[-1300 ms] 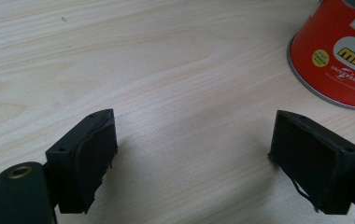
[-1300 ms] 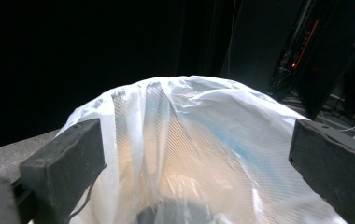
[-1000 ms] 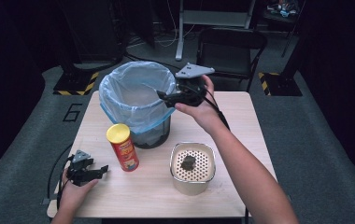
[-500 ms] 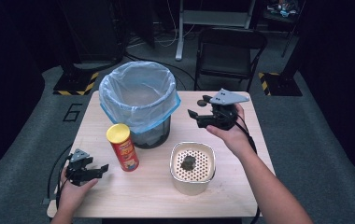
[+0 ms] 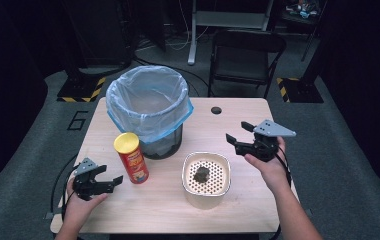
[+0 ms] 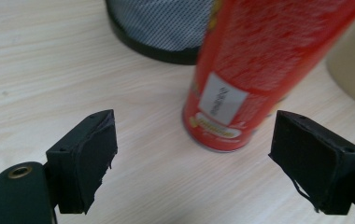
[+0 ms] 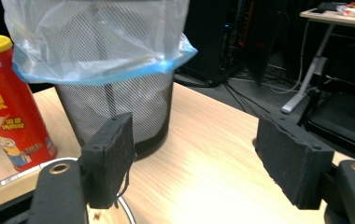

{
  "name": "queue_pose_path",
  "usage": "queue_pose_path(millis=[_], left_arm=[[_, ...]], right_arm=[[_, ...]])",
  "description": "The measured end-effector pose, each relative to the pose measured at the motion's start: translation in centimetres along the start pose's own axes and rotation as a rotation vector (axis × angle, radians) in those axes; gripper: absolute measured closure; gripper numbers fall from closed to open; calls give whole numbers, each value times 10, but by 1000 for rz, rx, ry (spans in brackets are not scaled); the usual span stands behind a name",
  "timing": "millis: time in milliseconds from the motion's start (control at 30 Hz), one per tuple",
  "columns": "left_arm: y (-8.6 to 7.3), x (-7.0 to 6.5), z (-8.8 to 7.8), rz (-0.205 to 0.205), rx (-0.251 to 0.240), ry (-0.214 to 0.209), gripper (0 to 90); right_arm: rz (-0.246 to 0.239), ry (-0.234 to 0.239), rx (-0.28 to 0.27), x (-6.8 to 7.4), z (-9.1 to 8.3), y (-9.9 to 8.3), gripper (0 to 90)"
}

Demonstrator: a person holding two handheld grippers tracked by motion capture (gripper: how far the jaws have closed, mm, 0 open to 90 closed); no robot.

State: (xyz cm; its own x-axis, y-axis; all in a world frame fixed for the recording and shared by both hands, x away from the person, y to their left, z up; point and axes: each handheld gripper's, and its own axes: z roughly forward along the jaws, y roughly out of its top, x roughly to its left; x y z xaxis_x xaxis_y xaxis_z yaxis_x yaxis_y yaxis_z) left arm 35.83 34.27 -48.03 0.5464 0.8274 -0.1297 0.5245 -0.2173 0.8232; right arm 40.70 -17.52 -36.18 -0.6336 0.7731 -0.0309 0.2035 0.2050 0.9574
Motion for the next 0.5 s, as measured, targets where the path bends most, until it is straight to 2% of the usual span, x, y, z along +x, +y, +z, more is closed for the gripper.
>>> queue_pose_path(millis=[67, 167, 267, 433, 500], left_arm=[[2, -5, 0, 1, -13, -17, 147], [6, -10, -2, 23, -11, -45, 146], [9, -15, -2, 31, -22, -56, 143], [12, -20, 1, 38, -27, -75, 141], [12, -22, 5, 48, -10, -88, 141]], right_arm=[[5, -12, -2, -1, -6, -4, 282], [10, -28, -6, -2, -16, -10, 282], [1, -44, 6, -4, -22, -17, 281], [14, -58, 25, -7, -28, -27, 279], [16, -64, 25, -9, -29, -31, 279]])
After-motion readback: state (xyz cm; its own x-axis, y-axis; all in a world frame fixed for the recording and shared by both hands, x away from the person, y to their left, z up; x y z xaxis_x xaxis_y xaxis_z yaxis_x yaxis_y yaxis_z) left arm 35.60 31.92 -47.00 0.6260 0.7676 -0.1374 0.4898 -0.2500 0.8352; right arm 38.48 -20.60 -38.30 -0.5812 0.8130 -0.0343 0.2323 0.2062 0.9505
